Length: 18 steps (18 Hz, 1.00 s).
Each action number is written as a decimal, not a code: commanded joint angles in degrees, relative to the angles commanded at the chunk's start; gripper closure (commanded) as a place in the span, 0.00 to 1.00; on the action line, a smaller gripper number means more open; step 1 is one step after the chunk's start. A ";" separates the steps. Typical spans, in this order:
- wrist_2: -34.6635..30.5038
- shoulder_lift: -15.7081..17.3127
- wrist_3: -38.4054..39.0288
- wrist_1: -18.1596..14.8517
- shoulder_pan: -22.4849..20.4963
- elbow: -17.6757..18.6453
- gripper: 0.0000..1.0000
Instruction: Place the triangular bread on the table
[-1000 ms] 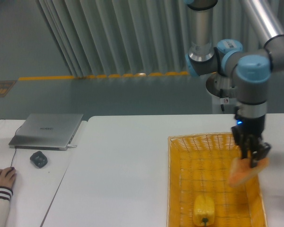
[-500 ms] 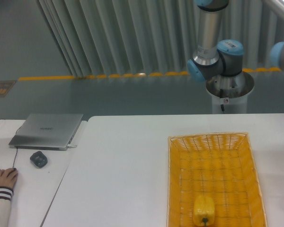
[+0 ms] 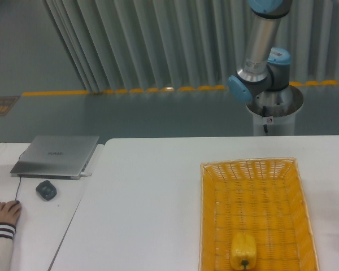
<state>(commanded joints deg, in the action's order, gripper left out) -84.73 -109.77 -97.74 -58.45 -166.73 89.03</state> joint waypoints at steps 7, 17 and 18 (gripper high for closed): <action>-0.09 0.96 -0.35 0.17 -0.44 1.66 0.00; -0.35 5.71 -2.28 -2.62 2.28 5.98 0.00; -0.61 5.88 -4.02 -4.29 2.72 5.98 0.00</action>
<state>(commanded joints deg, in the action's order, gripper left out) -85.34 -103.89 -101.76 -62.74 -164.01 95.01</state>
